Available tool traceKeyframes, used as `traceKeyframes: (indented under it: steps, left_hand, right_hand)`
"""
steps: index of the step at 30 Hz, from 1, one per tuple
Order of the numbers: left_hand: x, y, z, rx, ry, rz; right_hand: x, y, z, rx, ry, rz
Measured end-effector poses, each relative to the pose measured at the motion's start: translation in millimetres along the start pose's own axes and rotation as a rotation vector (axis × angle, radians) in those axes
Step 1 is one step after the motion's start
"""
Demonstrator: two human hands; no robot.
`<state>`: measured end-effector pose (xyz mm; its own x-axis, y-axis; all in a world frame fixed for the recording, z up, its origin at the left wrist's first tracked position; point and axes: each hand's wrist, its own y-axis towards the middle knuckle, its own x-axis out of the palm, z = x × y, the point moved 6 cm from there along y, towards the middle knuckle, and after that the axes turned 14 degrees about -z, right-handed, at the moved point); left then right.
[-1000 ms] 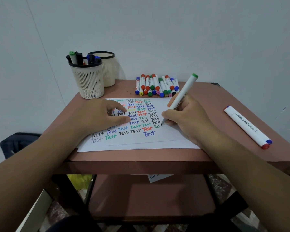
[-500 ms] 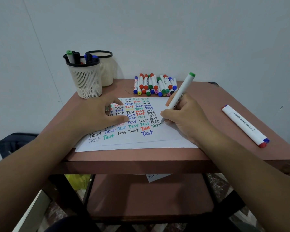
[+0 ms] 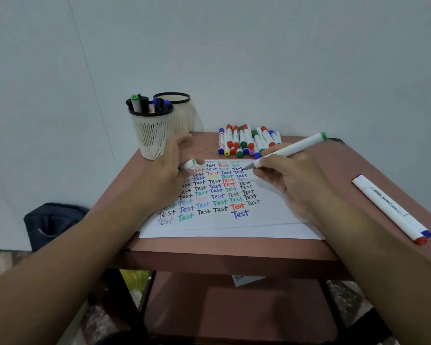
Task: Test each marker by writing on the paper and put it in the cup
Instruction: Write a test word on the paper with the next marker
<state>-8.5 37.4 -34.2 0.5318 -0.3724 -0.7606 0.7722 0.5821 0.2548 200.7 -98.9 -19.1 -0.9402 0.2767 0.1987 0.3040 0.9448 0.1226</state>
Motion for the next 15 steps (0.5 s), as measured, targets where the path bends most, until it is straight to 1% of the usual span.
traceKeyframes:
  steps: [7,11,15]
  left_hand:
    - [-3,0,2,-0.007,-0.023,0.019]
    - [-4,2,-2,0.017,-0.046,0.039]
    - [-4,1,-2,0.027,-0.046,0.034]
  right_hand:
    - [44,16,-5,-0.088,-0.120,-0.045]
    - [58,27,-2,-0.089,-0.190,-0.048]
    - [68,32,3,-0.069,-0.209,-0.072]
